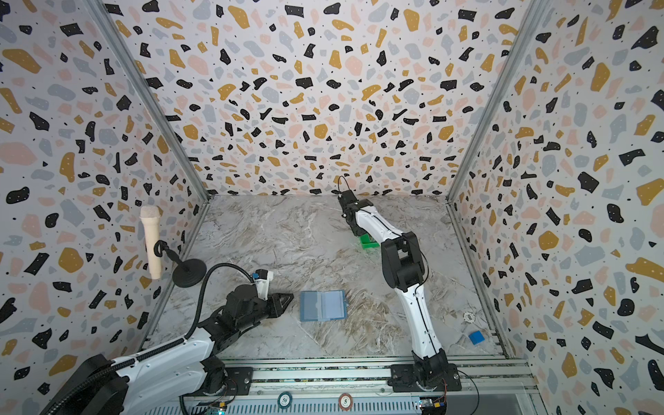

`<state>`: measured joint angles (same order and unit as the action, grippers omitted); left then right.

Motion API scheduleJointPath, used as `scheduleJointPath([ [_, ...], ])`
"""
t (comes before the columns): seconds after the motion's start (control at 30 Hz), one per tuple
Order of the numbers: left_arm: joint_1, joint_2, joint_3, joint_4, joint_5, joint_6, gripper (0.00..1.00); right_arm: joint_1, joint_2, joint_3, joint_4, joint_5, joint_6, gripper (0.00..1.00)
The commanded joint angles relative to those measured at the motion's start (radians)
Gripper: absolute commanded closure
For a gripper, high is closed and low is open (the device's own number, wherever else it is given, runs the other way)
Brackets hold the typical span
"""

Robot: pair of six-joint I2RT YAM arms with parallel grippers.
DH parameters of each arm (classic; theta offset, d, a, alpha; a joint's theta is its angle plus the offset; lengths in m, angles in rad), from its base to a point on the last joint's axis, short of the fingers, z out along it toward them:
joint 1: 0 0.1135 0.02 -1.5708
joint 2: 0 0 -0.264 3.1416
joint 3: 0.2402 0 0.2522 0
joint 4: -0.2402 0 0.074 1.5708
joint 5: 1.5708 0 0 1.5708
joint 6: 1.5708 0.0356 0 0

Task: Insert credit cards into a card holder
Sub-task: Pick up several credit cards from the storage box.

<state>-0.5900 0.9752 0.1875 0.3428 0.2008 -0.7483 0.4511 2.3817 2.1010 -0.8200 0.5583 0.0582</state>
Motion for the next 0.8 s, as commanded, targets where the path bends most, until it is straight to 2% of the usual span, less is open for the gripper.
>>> scheduleJointPath([
  [0.0,0.007,-0.018,-0.014,0.024,0.003,0.000,0.70,0.002,-0.029,0.034,-0.040,0.005,0.014,0.88],
  [0.27,0.007,-0.025,-0.010,0.016,0.005,-0.002,0.70,0.009,-0.036,0.052,-0.044,0.005,0.020,0.93],
  [0.37,0.007,-0.029,-0.005,0.009,0.005,-0.002,0.70,0.008,-0.042,0.059,-0.048,0.006,0.023,1.00],
  [0.43,0.007,-0.035,-0.001,0.004,0.009,-0.003,0.70,0.011,-0.055,0.061,-0.052,0.019,0.035,1.00],
  [0.77,0.006,-0.062,0.021,-0.013,0.020,-0.016,0.69,0.064,-0.254,-0.031,0.051,0.014,0.041,1.00],
])
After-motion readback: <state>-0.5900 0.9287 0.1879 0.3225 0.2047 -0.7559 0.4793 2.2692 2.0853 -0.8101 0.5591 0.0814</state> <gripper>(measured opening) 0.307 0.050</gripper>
